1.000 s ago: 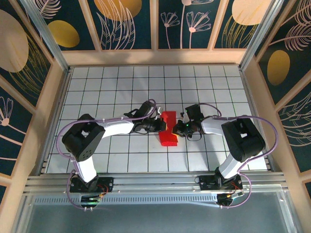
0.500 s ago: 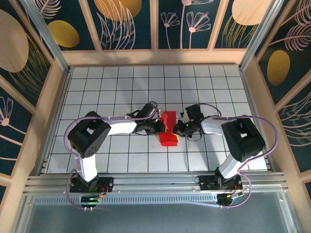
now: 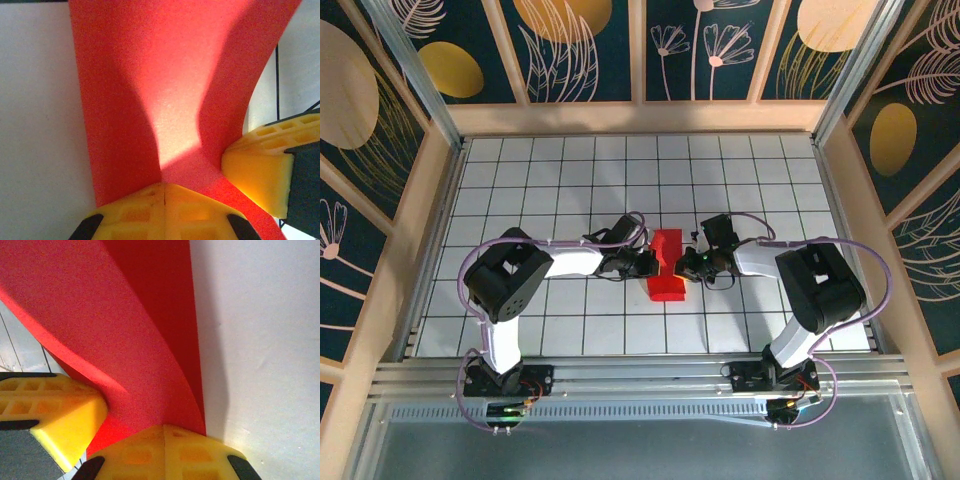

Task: Fold a paper plane with a square sheet of paper (fold left side to right side)

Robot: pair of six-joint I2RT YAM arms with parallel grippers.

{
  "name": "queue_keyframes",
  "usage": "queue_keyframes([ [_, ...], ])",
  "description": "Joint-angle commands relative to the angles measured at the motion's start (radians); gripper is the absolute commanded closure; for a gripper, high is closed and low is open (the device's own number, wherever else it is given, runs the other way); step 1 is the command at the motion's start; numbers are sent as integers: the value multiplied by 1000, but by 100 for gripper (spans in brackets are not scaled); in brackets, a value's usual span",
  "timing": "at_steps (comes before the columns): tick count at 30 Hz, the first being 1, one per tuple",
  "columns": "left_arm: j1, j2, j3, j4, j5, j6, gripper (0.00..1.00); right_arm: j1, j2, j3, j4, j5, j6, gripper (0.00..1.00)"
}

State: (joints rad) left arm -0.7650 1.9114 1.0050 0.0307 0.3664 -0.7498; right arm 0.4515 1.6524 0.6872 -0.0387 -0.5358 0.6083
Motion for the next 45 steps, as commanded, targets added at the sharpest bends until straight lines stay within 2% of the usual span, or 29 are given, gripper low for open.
queue_keyframes([
  [1,0,26,-3,-45,-26,-11,100,16,43,-11,-104,117,-16,99],
  [9,-2,36,-3,-64,-36,-12,100,16,-15,27,-100,98,-13,98],
  [17,-3,41,4,-78,-43,-10,100,14,-92,89,-157,132,-34,98],
  [22,-7,42,6,-77,-44,-8,100,5,-119,76,-101,100,-28,98],
  [28,-9,41,4,-75,-50,-10,100,8,-76,55,7,27,15,100],
  [45,-13,47,2,-75,-52,-8,100,58,88,87,130,-12,49,100],
])
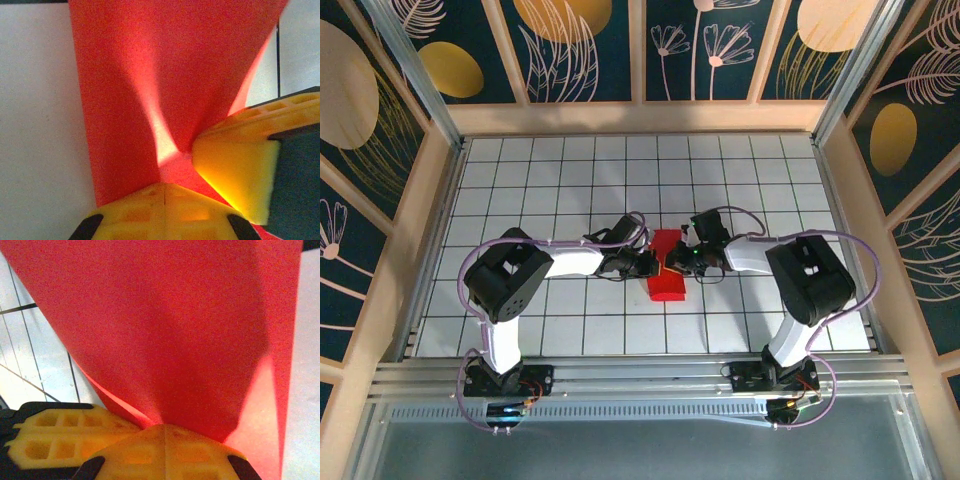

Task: Fold a paper plane with a square sheet of paper (fold left side to right side)

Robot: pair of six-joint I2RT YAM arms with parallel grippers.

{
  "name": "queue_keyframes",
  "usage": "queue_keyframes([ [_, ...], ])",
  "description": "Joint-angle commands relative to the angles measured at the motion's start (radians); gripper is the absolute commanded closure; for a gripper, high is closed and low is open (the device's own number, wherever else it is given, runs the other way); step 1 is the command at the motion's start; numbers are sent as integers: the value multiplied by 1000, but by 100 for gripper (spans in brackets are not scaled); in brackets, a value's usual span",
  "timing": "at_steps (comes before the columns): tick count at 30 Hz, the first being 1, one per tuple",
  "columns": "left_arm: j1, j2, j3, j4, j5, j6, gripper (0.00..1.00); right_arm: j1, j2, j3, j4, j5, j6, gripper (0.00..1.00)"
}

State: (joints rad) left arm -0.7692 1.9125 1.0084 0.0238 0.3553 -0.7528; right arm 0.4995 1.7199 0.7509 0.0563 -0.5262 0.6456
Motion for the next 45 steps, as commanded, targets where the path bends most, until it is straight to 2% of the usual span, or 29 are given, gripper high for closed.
queue_keyframes([
  [1,-8,45,-2,-68,-42,-4,100,10,26,25,39,-23,12,100],
  [11,-12,48,0,-81,-52,5,100,15,34,45,53,-19,9,100],
  [24,-19,60,1,-79,-52,10,100,13,97,110,-23,22,-28,100],
  [38,-19,27,10,-52,-41,-12,100,12,98,38,-69,90,-3,100],
  [45,-9,-24,38,-25,-28,-45,96,13,92,28,-76,97,0,100],
])
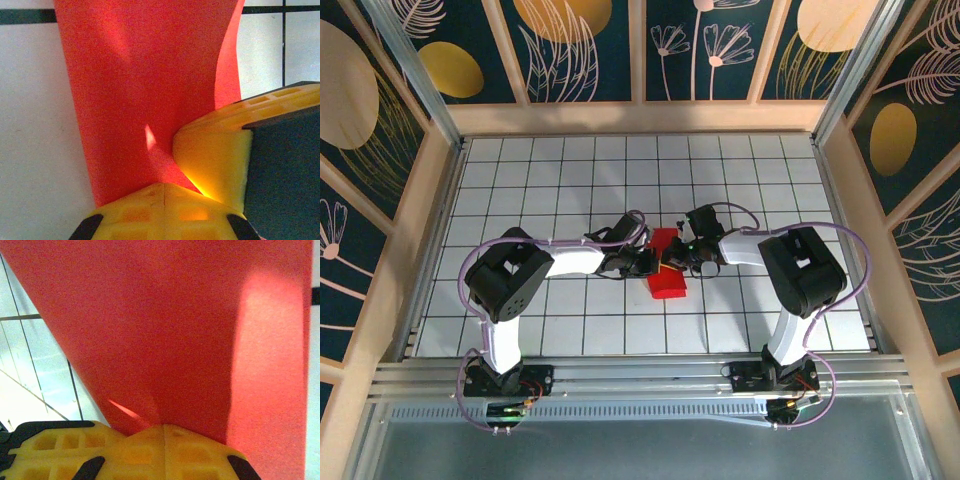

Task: Fold a paper plane with a square sheet of paper (fold left side to right side)

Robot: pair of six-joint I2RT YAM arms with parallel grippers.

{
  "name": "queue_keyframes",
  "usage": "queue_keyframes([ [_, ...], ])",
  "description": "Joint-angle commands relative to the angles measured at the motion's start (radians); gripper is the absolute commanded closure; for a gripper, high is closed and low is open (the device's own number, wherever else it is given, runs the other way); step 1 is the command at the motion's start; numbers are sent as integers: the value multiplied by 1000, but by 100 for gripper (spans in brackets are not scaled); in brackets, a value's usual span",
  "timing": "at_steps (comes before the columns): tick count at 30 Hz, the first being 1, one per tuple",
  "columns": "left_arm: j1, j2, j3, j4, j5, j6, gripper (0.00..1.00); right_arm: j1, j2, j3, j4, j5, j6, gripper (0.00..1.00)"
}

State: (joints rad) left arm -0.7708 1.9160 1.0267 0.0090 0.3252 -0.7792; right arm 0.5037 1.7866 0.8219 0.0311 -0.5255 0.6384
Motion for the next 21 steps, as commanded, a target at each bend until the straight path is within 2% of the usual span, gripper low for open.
queue_keyframes([
  [1,-4,-39,18,2,9,-28,96,9,26,-43,-54,97,6,100],
  [8,24,-99,-24,67,27,-71,97,9,24,-45,-53,96,4,100],
  [16,39,-163,-157,261,52,-165,100,9,21,-50,-52,98,6,100],
  [21,39,-155,-171,282,69,-164,100,9,19,-50,-54,98,6,100],
])
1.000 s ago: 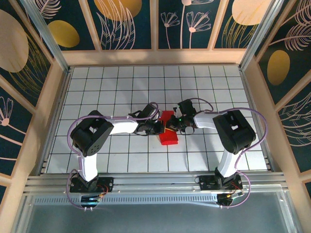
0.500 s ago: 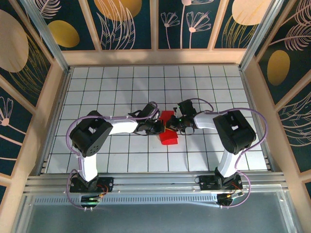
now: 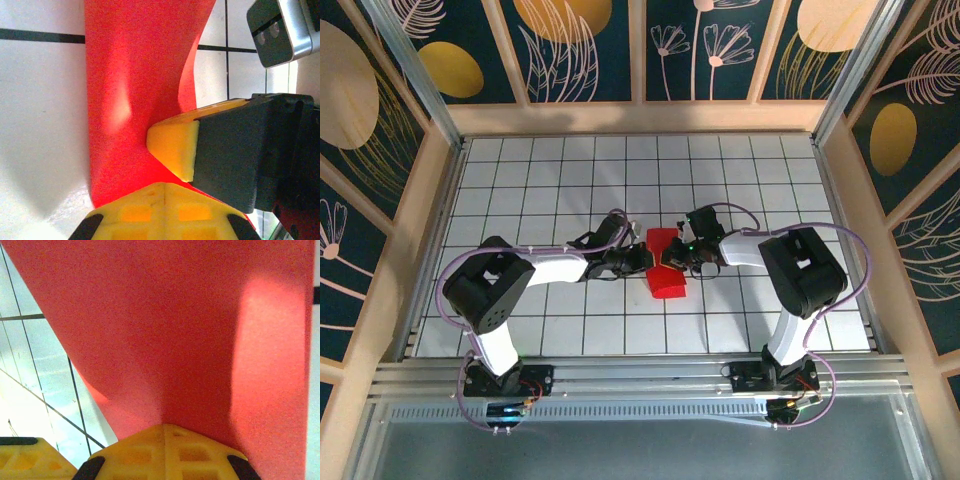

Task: Fold a paper plane with a square sheet of paper (fold left side to right side)

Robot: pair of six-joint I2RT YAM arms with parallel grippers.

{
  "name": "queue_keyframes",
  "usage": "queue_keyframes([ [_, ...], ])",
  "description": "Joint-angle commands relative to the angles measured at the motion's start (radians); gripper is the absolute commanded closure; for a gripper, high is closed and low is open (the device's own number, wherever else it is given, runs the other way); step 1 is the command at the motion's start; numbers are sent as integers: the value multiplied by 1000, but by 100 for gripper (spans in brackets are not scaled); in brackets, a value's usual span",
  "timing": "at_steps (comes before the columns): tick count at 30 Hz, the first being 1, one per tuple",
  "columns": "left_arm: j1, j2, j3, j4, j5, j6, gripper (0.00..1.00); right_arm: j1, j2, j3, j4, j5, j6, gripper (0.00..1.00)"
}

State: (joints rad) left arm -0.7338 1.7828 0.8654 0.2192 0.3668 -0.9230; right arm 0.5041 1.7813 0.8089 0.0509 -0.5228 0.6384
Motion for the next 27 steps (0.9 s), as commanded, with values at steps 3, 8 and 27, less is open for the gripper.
queue_keyframes([
  [3,2,-3,-14,75,33,-21,100,9,22,-38,-72,96,7,100],
  [8,2,31,-13,74,46,-20,100,10,23,-37,-72,96,7,100],
  [27,-4,97,-26,-10,71,22,100,8,43,-15,-87,99,0,100],
])
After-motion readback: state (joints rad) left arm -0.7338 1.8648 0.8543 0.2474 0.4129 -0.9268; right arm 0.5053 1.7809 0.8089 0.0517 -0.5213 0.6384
